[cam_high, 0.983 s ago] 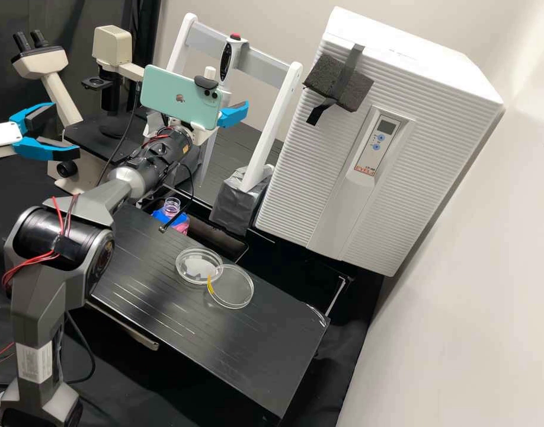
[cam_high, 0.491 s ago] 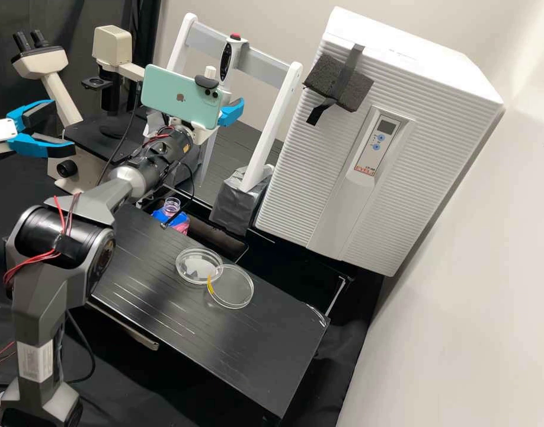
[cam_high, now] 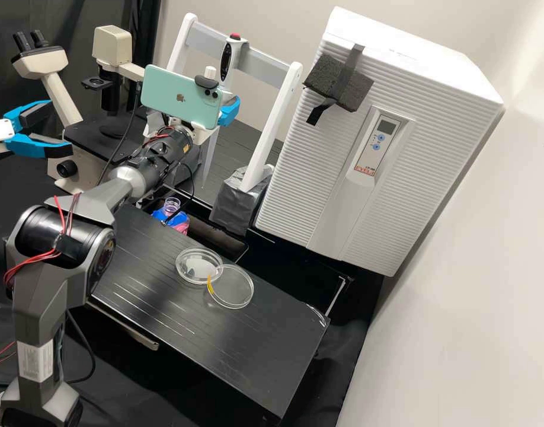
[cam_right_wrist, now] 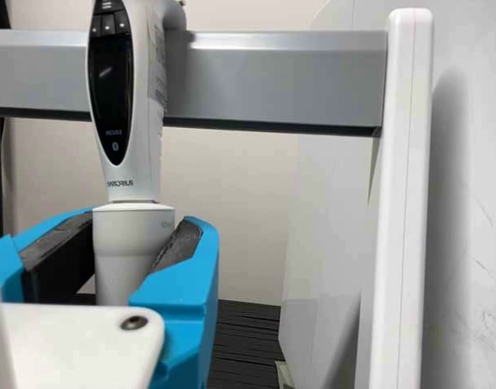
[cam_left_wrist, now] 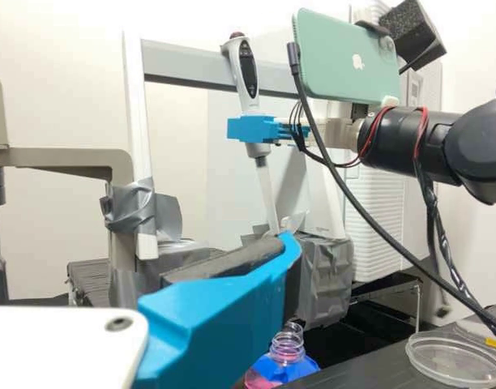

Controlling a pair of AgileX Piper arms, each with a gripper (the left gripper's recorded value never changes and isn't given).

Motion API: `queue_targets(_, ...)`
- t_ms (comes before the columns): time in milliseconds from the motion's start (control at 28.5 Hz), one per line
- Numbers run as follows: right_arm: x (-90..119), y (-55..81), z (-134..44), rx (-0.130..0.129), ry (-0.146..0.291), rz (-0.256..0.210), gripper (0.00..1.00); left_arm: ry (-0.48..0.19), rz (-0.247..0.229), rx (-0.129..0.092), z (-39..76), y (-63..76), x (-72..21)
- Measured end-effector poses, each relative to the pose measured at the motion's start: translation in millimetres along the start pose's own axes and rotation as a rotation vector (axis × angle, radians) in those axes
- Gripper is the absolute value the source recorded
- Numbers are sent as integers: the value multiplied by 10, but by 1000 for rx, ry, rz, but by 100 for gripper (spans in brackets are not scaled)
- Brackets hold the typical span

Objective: Use the pipette

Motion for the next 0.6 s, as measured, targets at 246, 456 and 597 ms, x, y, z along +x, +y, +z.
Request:
queue_targets(246, 0, 0, 0, 0, 0, 0, 0, 2, -5, -2, -1, -15, -16)
queue_targets(456, -11, -26, -34, 3, 8, -7, 0, 2, -7, -2, -1, -20, -18)
queue_targets(597, -25, -23, -68, 5, 16, -9, 0, 7, -6, -1, -11, -17, -20)
